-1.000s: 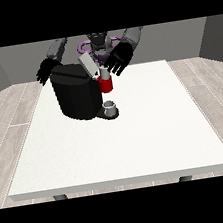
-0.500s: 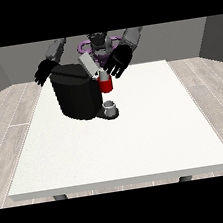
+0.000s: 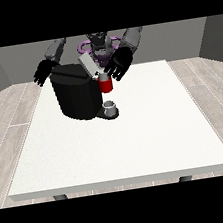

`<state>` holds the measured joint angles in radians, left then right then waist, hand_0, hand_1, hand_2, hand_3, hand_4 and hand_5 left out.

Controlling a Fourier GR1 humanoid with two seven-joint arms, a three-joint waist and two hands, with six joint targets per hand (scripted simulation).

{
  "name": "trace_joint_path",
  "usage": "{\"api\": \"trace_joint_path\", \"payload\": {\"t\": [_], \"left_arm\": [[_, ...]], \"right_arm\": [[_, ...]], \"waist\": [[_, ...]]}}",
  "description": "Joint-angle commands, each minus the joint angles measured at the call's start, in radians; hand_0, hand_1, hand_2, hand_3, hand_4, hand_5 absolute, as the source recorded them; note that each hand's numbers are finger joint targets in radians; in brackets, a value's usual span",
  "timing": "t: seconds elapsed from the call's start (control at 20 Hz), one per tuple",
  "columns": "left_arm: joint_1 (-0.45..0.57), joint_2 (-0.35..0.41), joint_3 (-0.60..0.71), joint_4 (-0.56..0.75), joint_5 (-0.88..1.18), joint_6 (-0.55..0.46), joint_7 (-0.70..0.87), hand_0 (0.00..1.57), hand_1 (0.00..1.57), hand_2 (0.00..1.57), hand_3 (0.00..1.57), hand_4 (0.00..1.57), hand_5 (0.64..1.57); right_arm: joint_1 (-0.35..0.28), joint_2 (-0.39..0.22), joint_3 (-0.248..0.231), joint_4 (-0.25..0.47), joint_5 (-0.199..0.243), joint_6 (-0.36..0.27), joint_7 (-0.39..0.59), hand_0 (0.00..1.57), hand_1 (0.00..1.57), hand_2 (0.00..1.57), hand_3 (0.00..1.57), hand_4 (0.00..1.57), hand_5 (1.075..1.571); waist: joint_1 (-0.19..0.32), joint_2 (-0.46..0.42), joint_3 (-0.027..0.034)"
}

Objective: Insert the coffee pod into the coffee machine and close the lid

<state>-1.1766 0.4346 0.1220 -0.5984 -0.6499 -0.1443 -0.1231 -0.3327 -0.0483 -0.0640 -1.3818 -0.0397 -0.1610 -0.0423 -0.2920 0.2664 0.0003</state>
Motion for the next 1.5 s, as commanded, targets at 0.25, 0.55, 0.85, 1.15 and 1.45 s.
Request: {"api": "trace_joint_path", "payload": {"t": [0.25, 0.55, 0.85, 1.15, 1.45], "left_arm": [[0.018, -0.036, -0.032, -0.010, -0.039, 0.023, 0.006, 1.15, 1.15, 1.18, 1.02, 0.45, 1.571], [0.004, 0.040, -0.002, 0.016, -0.040, 0.012, -0.031, 1.07, 1.07, 1.12, 0.95, 0.38, 1.571], [0.057, -0.007, -0.031, -0.019, -0.057, 0.035, -0.067, 1.07, 1.07, 1.12, 0.93, 0.37, 1.571], [-0.013, 0.034, -0.063, 0.022, -0.101, -0.049, -0.035, 0.00, 0.00, 0.00, 0.00, 0.00, 1.571], [0.021, 0.042, -0.068, -0.013, -0.103, -0.071, -0.089, 0.00, 0.00, 0.00, 0.00, 0.00, 1.571]], "right_arm": [[0.007, 0.013, -0.001, 0.018, -0.002, -0.011, -0.030, 0.00, 0.00, 0.00, 0.00, 0.44, 1.571], [0.017, 0.015, 0.032, -0.033, 0.013, -0.002, -0.018, 0.00, 0.00, 0.00, 0.00, 0.46, 1.571], [0.036, 0.002, -0.012, 0.018, -0.003, -0.011, -0.037, 0.00, 0.00, 0.00, 0.00, 0.41, 1.571], [-0.014, 0.016, 0.038, -0.022, 0.038, -0.040, 0.035, 0.00, 0.00, 0.00, 0.00, 0.36, 1.571], [0.012, -0.021, -0.039, 0.039, -0.023, 0.008, -0.053, 0.00, 0.00, 0.00, 0.00, 0.38, 1.571]], "waist": [[0.020, -0.009, 0.0001], [-0.007, 0.023, -0.0003], [0.038, -0.007, -0.0001], [-0.009, 0.003, -0.0003], [0.036, -0.008, 0.0001]]}}
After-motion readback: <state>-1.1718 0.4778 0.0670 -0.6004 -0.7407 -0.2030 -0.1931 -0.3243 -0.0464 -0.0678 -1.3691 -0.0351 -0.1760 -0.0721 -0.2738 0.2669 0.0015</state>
